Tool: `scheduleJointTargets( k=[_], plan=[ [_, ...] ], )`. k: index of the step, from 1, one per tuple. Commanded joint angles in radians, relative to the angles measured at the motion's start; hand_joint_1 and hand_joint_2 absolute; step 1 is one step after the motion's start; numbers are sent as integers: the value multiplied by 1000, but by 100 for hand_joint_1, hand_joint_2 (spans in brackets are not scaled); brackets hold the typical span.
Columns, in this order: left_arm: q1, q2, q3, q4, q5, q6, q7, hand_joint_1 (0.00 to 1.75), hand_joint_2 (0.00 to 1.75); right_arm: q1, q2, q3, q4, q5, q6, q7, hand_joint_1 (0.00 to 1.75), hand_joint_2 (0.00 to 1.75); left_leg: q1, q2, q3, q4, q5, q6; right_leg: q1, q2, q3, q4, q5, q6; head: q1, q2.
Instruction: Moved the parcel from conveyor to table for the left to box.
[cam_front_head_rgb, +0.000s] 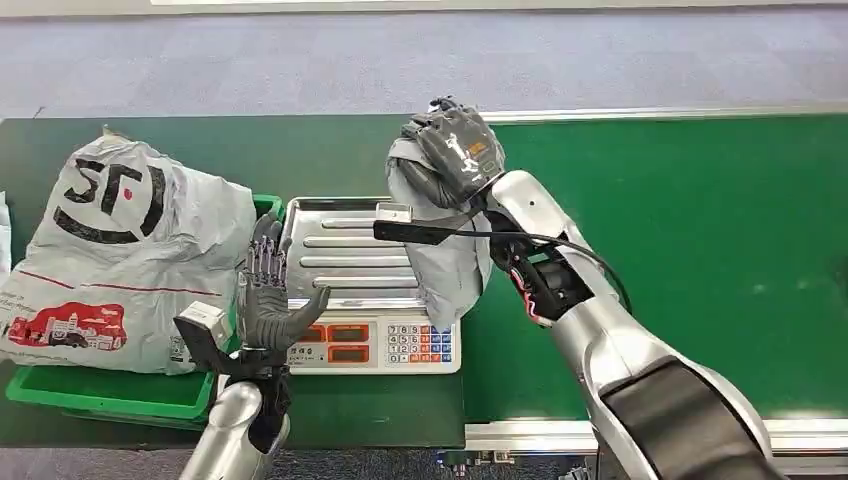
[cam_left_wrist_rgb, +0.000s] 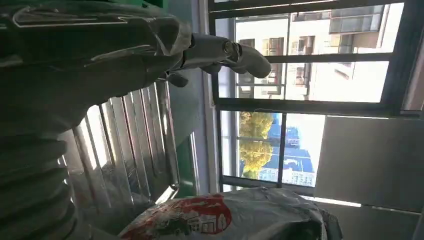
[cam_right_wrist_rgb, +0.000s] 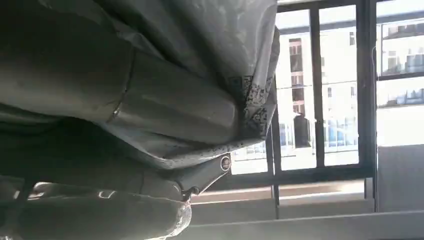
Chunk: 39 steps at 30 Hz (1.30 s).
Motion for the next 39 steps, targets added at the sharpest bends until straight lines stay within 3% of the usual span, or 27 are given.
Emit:
scheduleJointTargets(
  k=[1, 7, 13, 19, 24, 25, 26, 27, 28, 32, 33, 34, 39],
  plan=[
    [-39, 8, -13, 80, -3, -13, 0, 0, 175, 14, 13, 124, 136, 12, 120, -92, 175, 0, 0, 0, 3, -2, 0, 0, 1, -2, 3, -2, 0, -1, 0, 0],
    [-39, 8, -5, 62, -8, -13, 0, 0, 175, 95, 56, 177, 130, -18, 121, -173, 175, 0, 0, 0, 4, -2, 0, 0, 1, -1, 4, -2, 0, -1, 0, 0],
    [-29, 9, 0, 46, -28, 5, 0, 0, 175, 118, 91, 240, 130, -60, 301, -223, 175, 0, 0, 0, 2, -1, 0, 0, 1, -1, 2, -1, 0, -1, 0, 0],
    [-42, -12, 0, 51, -32, 4, 2, 0, 175, 184, 121, 281, 126, -128, 302, -287, 175, 0, 0, -1, 2, -1, 0, 0, 1, -2, 3, -2, 0, -1, 0, 0],
    [-41, -14, 10, 40, -37, 12, 7, 0, 175, 222, 138, 316, 108, -221, 379, -305, 169, 0, 0, 1, 2, -1, 0, 0, 1, 0, 2, -1, 0, -1, 0, 0],
    [-38, -14, 11, 36, -39, 14, 9, 0, 175, 222, 138, 322, 105, -236, 404, -297, 89, 0, 0, 1, 2, -1, 0, 0, 1, -1, 2, -1, 0, -1, 0, 0],
    [-36, -14, 13, 33, -40, 14, 9, 0, 175, 223, 138, 330, 105, -255, 430, -286, 51, 0, 0, 1, 2, -2, 0, 0, 1, -1, 2, -2, 0, -1, 0, 0],
    [-34, -12, 14, 31, -42, 15, 13, 0, 175, 220, 138, 337, 108, -280, 479, -268, 0, 0, 0, 0, 2, -1, 0, 0, 1, -1, 2, -1, 0, -1, 0, 0],
    [-34, -9, 14, 32, -43, 15, 15, 0, 175, 215, 138, 350, 114, -298, 514, -254, 0, 175, 1, 0, 2, -1, 0, 0, 1, -1, 2, -1, 0, -1, 0, 0],
    [-28, -11, 23, 23, -45, 20, 19, 0, 175, 210, 128, 356, 93, -334, 481, -222, 0, 175, 0, 0, 2, -1, 0, 0, 1, -1, 2, -1, 0, -1, 0, 0],
    [-23, -12, 26, 15, -47, 22, 22, 0, 175, 211, 123, 353, 77, -342, 452, -208, 0, 0, 1, 0, 1, -1, 0, 0, 1, -1, 2, -1, 0, -1, 0, 0],
    [-19, -13, 29, 8, -49, 25, 25, 0, 175, 208, 118, 352, 64, -345, 410, -181, 0, 0, 1, 0, 2, -1, 0, 0, 1, -2, 3, -2, 0, -1, 0, 0],
    [-17, -13, 29, 8, -49, 25, 25, 0, 175, 204, 116, 352, 62, -345, 412, -181, 0, 0, 0, 0, 1, -1, 0, 0, 0, -1, 2, -1, 0, -1, 0, 0]
  ],
)
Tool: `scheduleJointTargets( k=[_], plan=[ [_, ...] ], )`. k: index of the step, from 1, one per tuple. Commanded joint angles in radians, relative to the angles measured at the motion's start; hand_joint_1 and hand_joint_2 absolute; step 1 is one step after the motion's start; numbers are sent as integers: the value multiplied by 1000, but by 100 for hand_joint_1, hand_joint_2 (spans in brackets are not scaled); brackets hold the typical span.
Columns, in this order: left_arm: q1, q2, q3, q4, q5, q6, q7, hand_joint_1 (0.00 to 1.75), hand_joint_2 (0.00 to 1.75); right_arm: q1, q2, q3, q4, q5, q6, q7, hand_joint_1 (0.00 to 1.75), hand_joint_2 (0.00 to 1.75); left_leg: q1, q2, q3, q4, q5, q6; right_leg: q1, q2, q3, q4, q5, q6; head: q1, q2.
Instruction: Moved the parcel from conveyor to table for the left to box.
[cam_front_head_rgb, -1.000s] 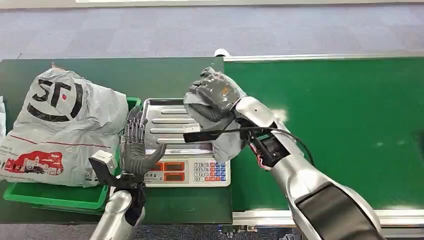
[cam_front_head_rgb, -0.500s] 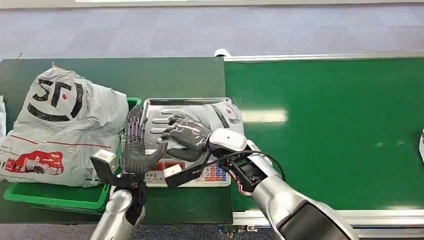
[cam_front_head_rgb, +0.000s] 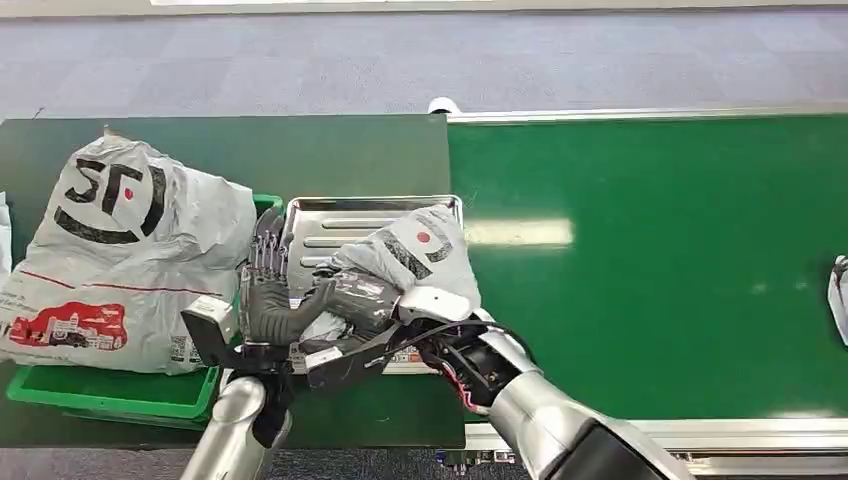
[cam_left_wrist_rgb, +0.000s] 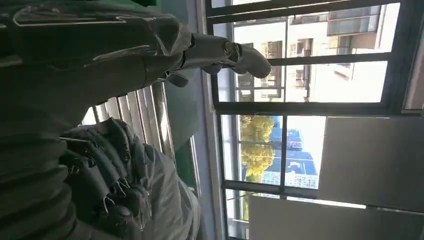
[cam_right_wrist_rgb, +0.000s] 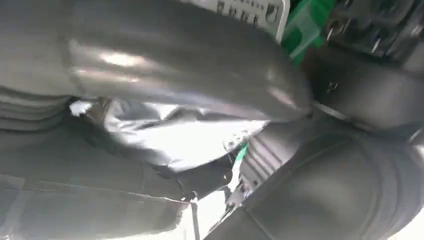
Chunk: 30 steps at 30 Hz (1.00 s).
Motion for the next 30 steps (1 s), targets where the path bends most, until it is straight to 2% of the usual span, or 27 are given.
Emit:
scheduleJointTargets(
  k=[1, 5, 6, 10, 11, 13, 15, 17, 19, 22, 28, 30],
  plan=[
    [-2, 2, 20, 6, -2, 5, 8, 0, 175, -9, -20, 44, -3, -6, -18, 16, 0, 0, 1, 0, 2, -2, 0, 0, 1, -3, 3, -2, 0, -1, 0, 0],
    [-2, 2, 19, 6, -2, 5, 9, 0, 175, -7, -21, 44, -3, -6, -18, 16, 0, 0, 0, 0, 1, 0, 0, 0, 0, -1, 1, -1, 0, -1, 0, 0],
    [0, 1, 21, 2, -4, 7, 11, 0, 175, -5, -28, 55, -19, 9, -65, 34, 0, 0, 0, -1, 2, -1, 0, 0, 1, -2, 2, -2, 0, -1, 0, 0],
    [13, 0, 25, -12, -7, 11, 15, 0, 175, -13, -43, 23, -40, -48, -95, 92, 0, 0, 0, -1, 1, 0, 0, 0, 0, -2, 1, -1, 0, 0, 0, 0],
    [18, -1, 28, -17, -8, 15, 17, 0, 175, -11, -47, 11, -49, -57, -115, 101, 0, 175, 0, -1, 1, -1, 0, 0, 1, -2, 2, -1, 0, -1, 0, 0],
    [27, -3, 33, -29, -10, 23, 19, 0, 175, -7, -56, 5, -73, -42, -199, 129, 0, 175, 0, -1, 1, 0, 0, 0, 0, -2, 1, -1, 0, 0, 0, 0],
    [45, -4, 44, -51, -10, 39, 24, 0, 175, 26, -72, -70, -185, -106, -269, 123, 0, 175, 0, 0, 1, 0, 0, 1, 0, -1, 2, -1, 0, 0, 0, 0],
    [54, -1, 46, -60, -9, 41, 25, 0, 175, 67, -100, -126, -325, -179, -253, 113, 0, 175, 0, 0, 1, 0, 0, 1, 1, -2, 1, -1, 0, -1, 0, 0],
    [60, 9, 44, -61, -8, 43, 26, 0, 175, 119, -134, -167, -472, -262, -184, 107, 0, 175, 0, -1, 0, 0, 0, 0, 1, -2, 1, -1, 0, 0, 0, 0],
    [64, 12, 48, -59, 7, 54, 14, 0, 175, 161, -165, -193, -580, -262, -195, 135, 0, 175, 0, -2, 0, 0, 0, 0, 0, -2, 1, -1, 0, 0, 0, 0],
    [61, 10, 50, -56, 12, 64, 6, 0, 175, 167, -169, -215, -596, -273, -201, 139, 0, 175, 0, -3, 0, -1, 0, 1, 1, -5, 2, -2, 0, -1, 0, 0],
    [58, 10, 49, -54, 13, 66, 6, 0, 175, 165, -166, -218, -588, -275, -200, 137, 0, 175, 0, -1, 0, 0, 0, 0, 0, -2, 1, -1, 0, 0, 0, 0]
  ],
)
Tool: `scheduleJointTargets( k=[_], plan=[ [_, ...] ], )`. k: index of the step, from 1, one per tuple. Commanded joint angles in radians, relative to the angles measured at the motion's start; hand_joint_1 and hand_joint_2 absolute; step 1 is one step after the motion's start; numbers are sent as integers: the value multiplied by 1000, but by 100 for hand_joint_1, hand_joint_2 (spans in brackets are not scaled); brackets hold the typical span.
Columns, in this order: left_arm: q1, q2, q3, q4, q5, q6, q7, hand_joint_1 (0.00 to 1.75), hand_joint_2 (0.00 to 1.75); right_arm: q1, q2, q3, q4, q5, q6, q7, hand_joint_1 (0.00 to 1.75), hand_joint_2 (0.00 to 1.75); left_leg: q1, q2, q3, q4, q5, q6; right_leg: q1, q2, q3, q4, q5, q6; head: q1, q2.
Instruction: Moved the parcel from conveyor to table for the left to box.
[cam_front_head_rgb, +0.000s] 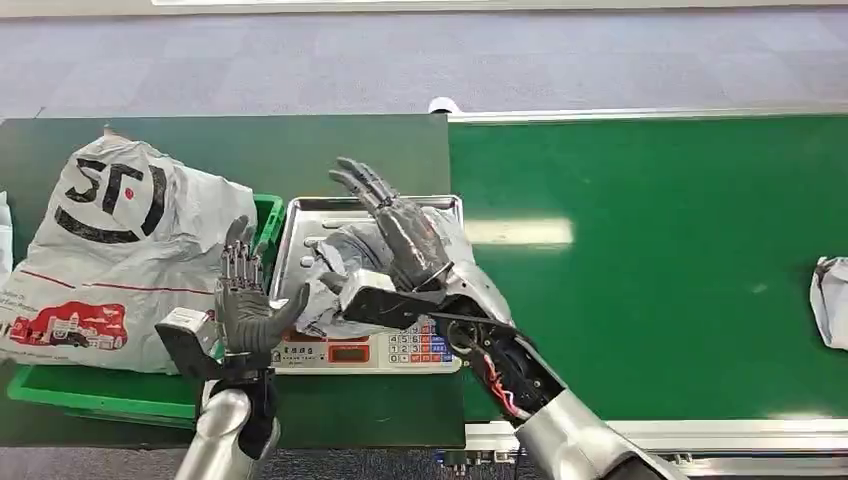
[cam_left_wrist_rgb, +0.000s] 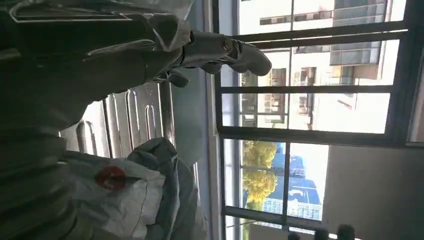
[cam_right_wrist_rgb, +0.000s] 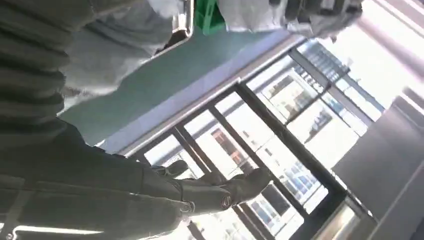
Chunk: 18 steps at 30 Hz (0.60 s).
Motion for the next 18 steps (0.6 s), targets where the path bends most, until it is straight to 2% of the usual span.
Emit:
scheduleJointTargets(
  k=[1, 7, 10, 14, 16, 18],
  plan=[
    [-3, 4, 11, 18, 8, 9, -1, 0, 175, 17, -55, -47, -108, -9, 2, -2, 0, 175, 0, 0, 1, -1, 0, 0, 1, -2, 2, -1, 0, -1, 0, 0],
    [0, 5, 2, 19, 3, 52, -17, 0, 175, 39, -68, -116, -129, -90, -15, -40, 0, 175, 0, -1, 1, -1, 0, 0, 0, -2, 2, -1, 0, 0, 0, 0],
    [6, 8, -4, 11, 11, 64, -24, 0, 175, 65, -76, -172, -182, -160, -59, -80, 0, 175, 0, -1, 1, 0, 0, 0, 0, -2, 1, -1, 0, 0, 0, 0],
    [21, 15, -5, -15, 7, 67, -27, 0, 175, 127, -112, -284, -277, -261, -98, -50, 0, 175, 0, -3, 1, 0, 0, 1, 1, -5, 2, -1, -1, 0, 0, 0],
    [25, 15, -4, -20, 6, 68, -27, 0, 175, 137, -128, -294, -283, -274, -84, -61, 0, 175, 0, -3, 1, -1, 0, 0, 0, -4, 2, -1, 0, 0, 0, 0],
    [39, 28, -21, -40, -38, 68, -24, 0, 175, 196, -121, -395, -315, -355, -99, -65, 0, 175, 0, -2, 1, -1, 0, 0, 1, -3, 2, -2, 0, 0, 0, 0]
  ],
)
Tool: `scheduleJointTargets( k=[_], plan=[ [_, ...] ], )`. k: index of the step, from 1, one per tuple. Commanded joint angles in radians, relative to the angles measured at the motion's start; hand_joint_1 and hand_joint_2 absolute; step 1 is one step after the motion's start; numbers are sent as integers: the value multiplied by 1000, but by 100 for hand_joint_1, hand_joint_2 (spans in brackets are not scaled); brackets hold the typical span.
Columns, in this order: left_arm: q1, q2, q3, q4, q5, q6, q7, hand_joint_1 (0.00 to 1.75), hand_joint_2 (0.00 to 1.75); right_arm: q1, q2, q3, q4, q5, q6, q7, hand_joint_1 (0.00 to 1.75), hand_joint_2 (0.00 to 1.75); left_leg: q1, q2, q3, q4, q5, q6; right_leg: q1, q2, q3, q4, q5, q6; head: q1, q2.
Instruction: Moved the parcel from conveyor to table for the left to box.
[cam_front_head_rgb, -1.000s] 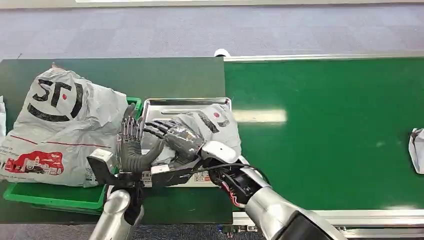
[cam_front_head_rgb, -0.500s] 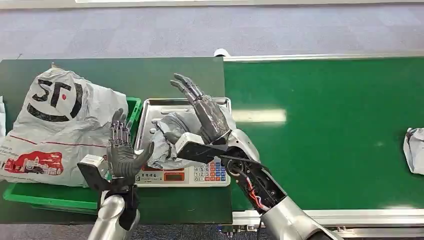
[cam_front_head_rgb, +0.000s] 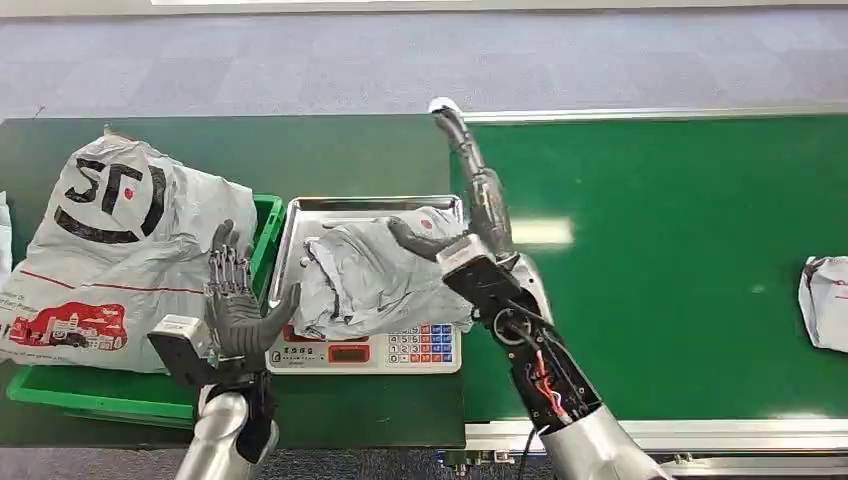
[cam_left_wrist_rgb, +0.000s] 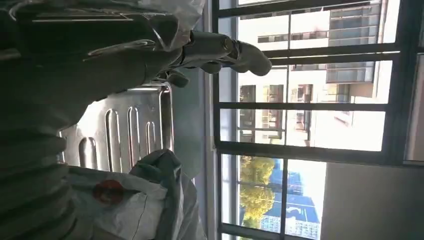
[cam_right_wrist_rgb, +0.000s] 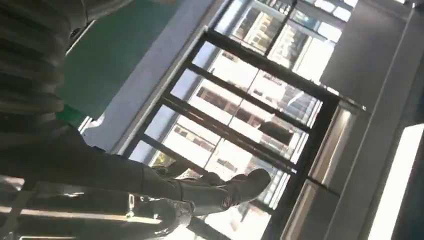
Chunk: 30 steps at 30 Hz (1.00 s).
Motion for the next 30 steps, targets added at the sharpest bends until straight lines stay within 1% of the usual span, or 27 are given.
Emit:
scheduleJointTargets(
  k=[1, 3, 4, 5, 6, 8, 10, 28, 29, 30],
  plan=[
    [30, 32, -32, -36, -81, 11, 9, 0, 175, 141, -69, -262, -139, -170, 2, -14, 0, 175, 0, -3, 1, -1, 0, 1, 1, -4, 3, -2, 0, 0, 0, 0],
    [32, 43, -55, -36, -172, 19, 31, 0, 175, 227, -72, -358, -189, -202, 17, -26, 0, 175, 1, -5, 3, -2, 0, 1, 1, -6, 5, -4, -1, -1, 0, 0],
    [27, 43, -66, -27, -205, 21, 42, 0, 175, 256, -73, -386, -203, -218, 38, -33, 0, 175, 1, -7, 3, -2, 1, 0, 1, -8, 6, -4, -1, -1, -1, 0],
    [16, 58, -98, -10, -269, -7, 66, 0, 175, 278, -62, -421, -207, -218, 47, -37, 0, 175, 1, -9, 3, -3, 1, 0, 1, -10, 7, -5, -1, -1, 0, 0],
    [13, 47, -96, 0, -277, -10, 66, 0, 175, 288, -59, -435, -206, -212, 59, -43, 0, 175, 1, -9, 2, -2, 1, 0, 1, -10, 6, -4, -2, 0, 0, 0],
    [11, 44, -97, 2, -279, -10, 66, 0, 175, 289, -59, -437, -205, -211, 61, -44, 0, 175, 0, -10, 2, -2, 0, 1, 1, -11, 6, -3, -2, 0, 0, 0],
    [8, 40, -92, 9, -283, -11, 64, 0, 175, 279, -47, -436, -201, -206, 64, -45, 0, 175, 0, -4, 0, -1, 0, 0, 0, -5, 2, -1, -1, 0, 0, 0],
    [9, 41, -90, 7, -284, -11, 64, 0, 175, 274, -45, -433, -200, -202, 64, -44, 0, 175, 0, -3, 0, -1, 0, 0, 0, -4, 1, -1, -1, -1, 0, 0],
    [2, 65, -126, 17, -354, -15, 77, 0, 175, 276, -42, -439, -195, -203, 65, -22, 0, 175, 0, -3, 0, -1, 0, 0, 0, -4, 1, -1, -1, 0, 0, 0],
    [-6, 63, -153, 28, -450, -22, 100, 0, 175, 289, -35, -461, -193, -197, 75, -10, 0, 175, 0, -3, 1, -1, 0, 0, 0, -4, 2, -2, -1, -1, 0, 0]
  ],
)
